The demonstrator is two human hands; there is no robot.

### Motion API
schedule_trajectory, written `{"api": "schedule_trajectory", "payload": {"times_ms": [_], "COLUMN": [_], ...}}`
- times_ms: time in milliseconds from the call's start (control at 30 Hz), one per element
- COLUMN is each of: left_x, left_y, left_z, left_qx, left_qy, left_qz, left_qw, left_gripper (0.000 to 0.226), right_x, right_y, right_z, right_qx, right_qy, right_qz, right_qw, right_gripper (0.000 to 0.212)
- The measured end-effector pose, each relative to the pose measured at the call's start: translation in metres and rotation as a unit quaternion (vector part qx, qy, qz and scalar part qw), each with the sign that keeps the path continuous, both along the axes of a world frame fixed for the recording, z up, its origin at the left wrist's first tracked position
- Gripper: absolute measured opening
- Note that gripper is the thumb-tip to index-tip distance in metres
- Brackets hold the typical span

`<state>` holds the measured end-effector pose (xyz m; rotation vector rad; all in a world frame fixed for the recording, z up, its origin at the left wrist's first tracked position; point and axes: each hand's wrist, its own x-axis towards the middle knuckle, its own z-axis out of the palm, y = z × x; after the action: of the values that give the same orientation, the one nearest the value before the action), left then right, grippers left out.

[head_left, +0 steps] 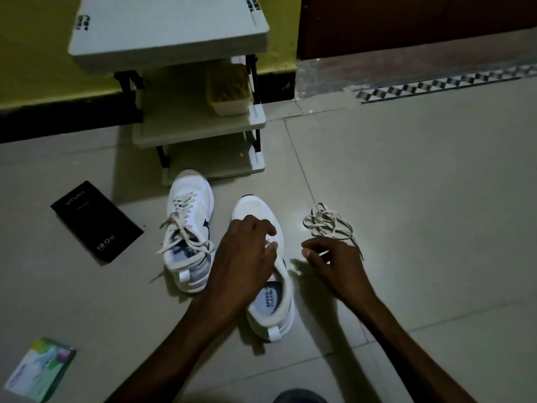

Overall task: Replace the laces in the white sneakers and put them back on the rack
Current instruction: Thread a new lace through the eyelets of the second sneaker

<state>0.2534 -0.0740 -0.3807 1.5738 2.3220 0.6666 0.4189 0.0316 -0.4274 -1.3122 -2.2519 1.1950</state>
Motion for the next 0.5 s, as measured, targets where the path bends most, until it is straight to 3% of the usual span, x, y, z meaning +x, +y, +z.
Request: {"api": "schedule_trajectory", "payload": {"times_ms": [233,500], "left_x": [0.012,0.015], "left_y": [0.055,0.07], "left_z": [-0.014,-0.028], "left_qx": [-0.076,-0.099], "left_qy": [-0.061,-0.098], "left_qz": [-0.048,-0.049], "left_qw": [0.994,0.989], "left_gripper": [0.015,0.012], "right_x": [0.023,0.032], "right_y": [0.048,0.051], "right_z": [-0.023,-0.044], "right_qx": [0.06,0.098], "right_qy": [-0.12,-0.251], "right_qz": [-0.12,-0.119], "right_qw": [0.984,0.956], "right_gripper": [0.011,0.016]}}
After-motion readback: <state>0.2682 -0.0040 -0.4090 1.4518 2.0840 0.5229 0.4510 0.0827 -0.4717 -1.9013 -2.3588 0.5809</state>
